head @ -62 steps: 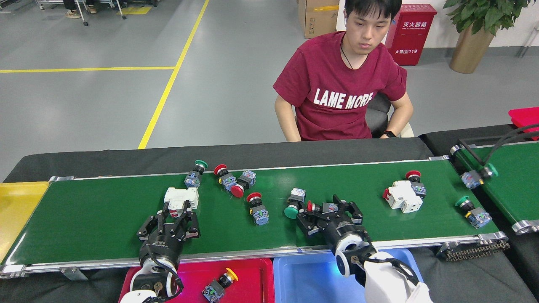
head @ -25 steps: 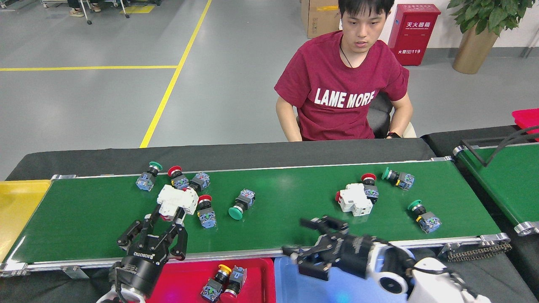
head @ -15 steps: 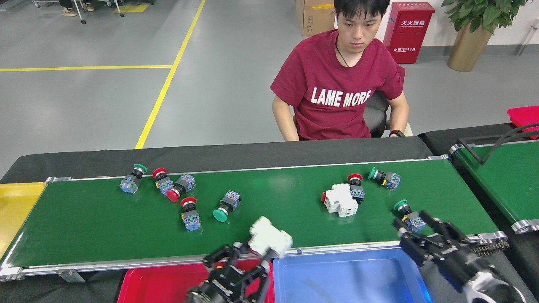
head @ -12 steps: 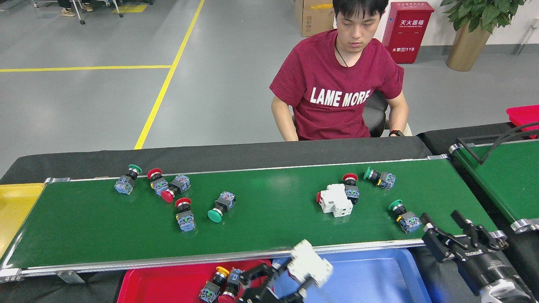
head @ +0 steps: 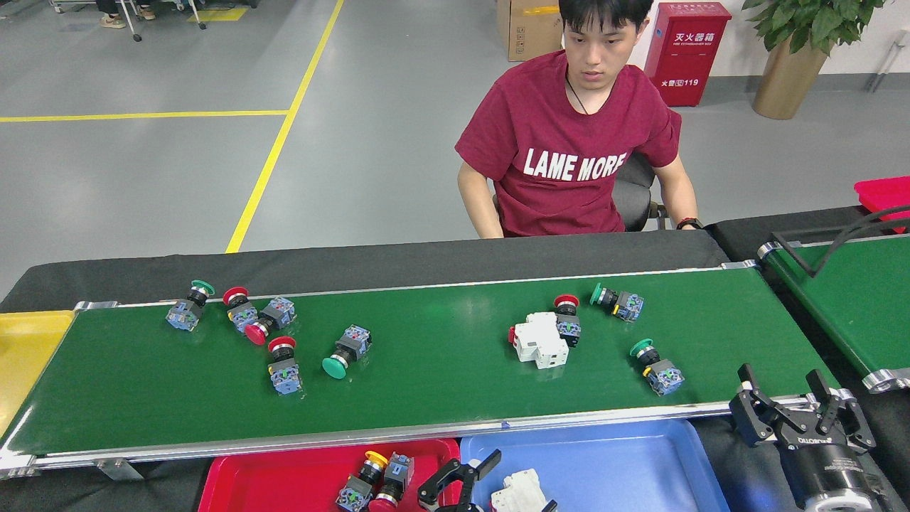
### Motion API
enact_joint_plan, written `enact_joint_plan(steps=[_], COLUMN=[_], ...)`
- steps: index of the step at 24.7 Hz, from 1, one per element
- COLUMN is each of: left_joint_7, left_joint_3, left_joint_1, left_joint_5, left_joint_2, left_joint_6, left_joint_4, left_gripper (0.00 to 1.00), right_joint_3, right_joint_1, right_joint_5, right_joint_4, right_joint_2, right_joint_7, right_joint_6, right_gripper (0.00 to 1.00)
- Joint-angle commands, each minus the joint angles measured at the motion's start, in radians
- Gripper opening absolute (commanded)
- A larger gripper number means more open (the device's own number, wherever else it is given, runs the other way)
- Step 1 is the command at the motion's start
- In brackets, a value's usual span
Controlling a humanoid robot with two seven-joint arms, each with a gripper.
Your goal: Pick switch part from conveyor to tray
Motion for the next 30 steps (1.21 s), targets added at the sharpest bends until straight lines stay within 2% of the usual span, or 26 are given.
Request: enact_joint_plan(steps=[1, 4, 7, 13, 17, 20, 21, 23, 24, 25, 26, 28, 30], left_joint_7=[0.067, 0.078, 0.069, 0.037, 0.015, -0.022, -0.023, -0.023, -0.023, -0.023, -0.022, -0.023, -0.020], left_joint_3=[0.144, 0.405, 0.543, 0.580, 0.584, 0.592, 0.595, 0.597, 0.595, 0.592, 0.594, 0.594, 0.595], left_joint_1=[0.007, 0.008, 0.002, 0.011, -0.048, -0.117, -0.140, -0.173, -0.190, -0.213, -0.239, -0.300, -0.338], left_joint_5=[0.003, 0.018, 0.060, 0.072, 0.069, 0.066, 0.063, 0.061, 0.061, 0.060, 0.060, 0.060, 0.061], left_joint_2=[-0.001, 0.009, 0.024, 0.026, 0.026, 0.033, 0.041, 0.062, 0.078, 0.093, 0.104, 0.127, 0.157], left_joint_6=[0.047, 0.019, -0.082, -0.113, -0.087, -0.028, -0.018, 0.007, 0.027, 0.044, 0.058, 0.082, 0.088], left_joint_4=[-0.014, -0.005, -0.005, 0.018, 0.059, 0.122, 0.145, 0.181, 0.204, 0.231, 0.262, 0.328, 0.397], left_gripper=[1.00, 1.00, 1.00, 1.00, 1.00, 1.00, 1.00, 1.00, 1.00, 1.00, 1.00, 1.00, 1.00], right_joint_3=[-0.004, 0.042, 0.126, 0.277, 0.335, 0.367, 0.384, 0.416, 0.427, 0.430, 0.430, 0.430, 0.429], right_joint_1=[-0.007, -0.028, -0.094, -0.162, -0.220, -0.243, -0.252, -0.268, -0.281, -0.295, -0.304, -0.320, -0.327], right_joint_5=[-0.002, 0.000, 0.000, 0.003, 0.000, 0.000, 0.000, 0.000, 0.000, -0.002, -0.002, -0.005, -0.019], right_joint_4=[-0.012, -0.014, -0.014, -0.014, -0.006, 0.001, 0.006, 0.023, 0.029, 0.038, 0.046, 0.049, 0.049], right_joint_2=[-0.012, -0.009, -0.012, -0.008, 0.017, 0.023, 0.023, 0.028, 0.031, 0.031, 0.032, 0.032, 0.032], right_joint_7=[0.006, 0.099, 0.149, 0.265, 0.302, 0.362, 0.388, 0.405, 0.405, 0.403, 0.400, 0.400, 0.400], right_joint_6=[-0.006, -0.054, -0.134, -0.215, -0.213, -0.213, -0.220, -0.223, -0.226, -0.226, -0.227, -0.244, -0.293], right_gripper=[0.96, 0.96, 0.96, 0.96, 0.92, 0.72, 0.62, 0.56, 0.47, 0.33, 0.26, 0.21, 0.20])
